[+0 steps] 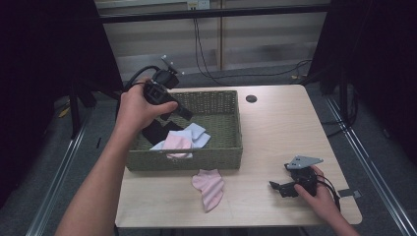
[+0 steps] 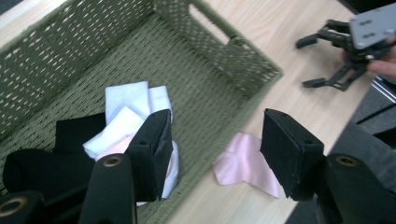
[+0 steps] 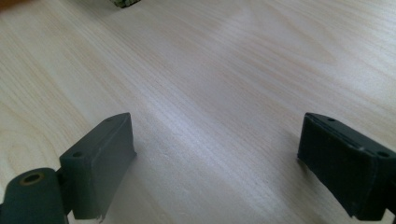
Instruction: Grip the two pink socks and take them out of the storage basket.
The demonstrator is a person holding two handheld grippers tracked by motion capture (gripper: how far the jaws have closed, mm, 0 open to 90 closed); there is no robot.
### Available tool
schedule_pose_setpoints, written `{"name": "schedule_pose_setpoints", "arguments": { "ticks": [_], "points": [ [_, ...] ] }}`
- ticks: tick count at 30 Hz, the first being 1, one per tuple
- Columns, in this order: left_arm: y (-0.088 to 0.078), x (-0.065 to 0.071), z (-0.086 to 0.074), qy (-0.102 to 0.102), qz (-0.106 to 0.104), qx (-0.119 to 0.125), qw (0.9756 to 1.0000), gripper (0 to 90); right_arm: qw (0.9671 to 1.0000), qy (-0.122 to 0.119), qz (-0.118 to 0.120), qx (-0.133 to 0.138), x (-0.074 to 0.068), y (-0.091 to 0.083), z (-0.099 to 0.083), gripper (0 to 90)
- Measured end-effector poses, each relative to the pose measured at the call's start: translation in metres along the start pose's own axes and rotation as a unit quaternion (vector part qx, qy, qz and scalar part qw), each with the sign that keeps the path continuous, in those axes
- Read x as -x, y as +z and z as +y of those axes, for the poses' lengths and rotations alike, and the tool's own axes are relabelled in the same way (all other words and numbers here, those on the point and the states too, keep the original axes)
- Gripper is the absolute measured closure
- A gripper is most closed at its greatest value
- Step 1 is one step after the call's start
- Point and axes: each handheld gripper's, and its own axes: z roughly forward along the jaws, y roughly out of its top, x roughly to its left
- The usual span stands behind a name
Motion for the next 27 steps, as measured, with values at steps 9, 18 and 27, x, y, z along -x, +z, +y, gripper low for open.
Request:
{"name": "schedule_pose_setpoints", "arguments": {
  "ticks": [9,18,27],
  "points": [
    [0.027,-0.026,-0.011,-0.032,0.013,-0.012,0.9993,39.9,1.0000,0.000,0.000,0.000,0.000,0.000,0.000,10.0],
    [0.045,-0.047,-0.024,-0.058,0.034,-0.019,0.9976,39.9,1.0000,0.000,0.000,0.000,0.000,0.000,0.000,10.0],
    [0.063,-0.061,-0.035,-0.077,0.040,-0.023,0.9959,39.6,1.0000,0.000,0.000,0.001,0.000,0.000,0.000,10.0]
  ]
}}
